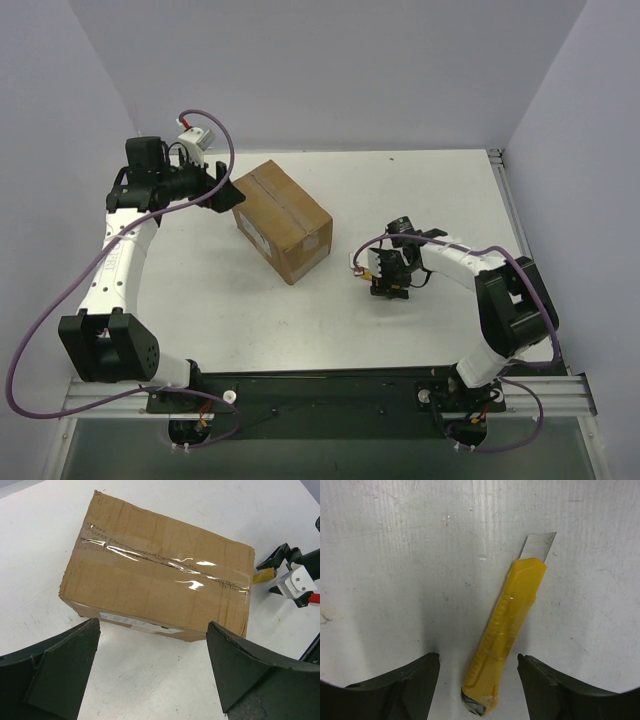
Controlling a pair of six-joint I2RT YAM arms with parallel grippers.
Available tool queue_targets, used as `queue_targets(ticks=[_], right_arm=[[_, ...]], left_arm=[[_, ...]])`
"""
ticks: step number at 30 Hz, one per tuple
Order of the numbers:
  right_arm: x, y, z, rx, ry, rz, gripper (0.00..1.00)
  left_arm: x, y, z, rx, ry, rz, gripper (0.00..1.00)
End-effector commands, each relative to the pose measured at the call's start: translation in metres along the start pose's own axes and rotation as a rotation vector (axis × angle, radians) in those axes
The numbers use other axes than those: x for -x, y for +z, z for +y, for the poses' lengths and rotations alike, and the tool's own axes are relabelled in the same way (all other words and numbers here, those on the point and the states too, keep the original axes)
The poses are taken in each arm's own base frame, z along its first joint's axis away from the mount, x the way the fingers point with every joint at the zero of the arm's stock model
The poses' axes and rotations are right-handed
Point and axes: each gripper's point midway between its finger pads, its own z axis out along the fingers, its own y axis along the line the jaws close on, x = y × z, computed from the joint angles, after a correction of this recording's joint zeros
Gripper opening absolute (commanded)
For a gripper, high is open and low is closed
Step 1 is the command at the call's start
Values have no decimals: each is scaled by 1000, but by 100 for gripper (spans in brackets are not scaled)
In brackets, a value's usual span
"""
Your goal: Unpack the express box
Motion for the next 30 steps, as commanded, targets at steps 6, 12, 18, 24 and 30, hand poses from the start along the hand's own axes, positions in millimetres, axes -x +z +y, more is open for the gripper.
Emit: queue_targets(ticks=[6, 12, 18, 24, 30], right_arm=[[-19, -3, -1, -35, 67, 56, 62], [-33, -3, 11, 0, 86, 95, 51], [-25, -8, 12, 20, 138, 76, 20], [29, -66, -17, 31, 367, -71, 10], [84, -118, -29, 123, 586, -208, 8]], left_arm=[[6, -2, -6, -10, 34, -16, 97], [6, 0, -7, -19, 49, -14, 97], [12, 6, -32, -72, 131, -11, 97], [16, 14, -91, -180, 417, -2, 97], [11, 31, -143, -253, 819, -47, 97]])
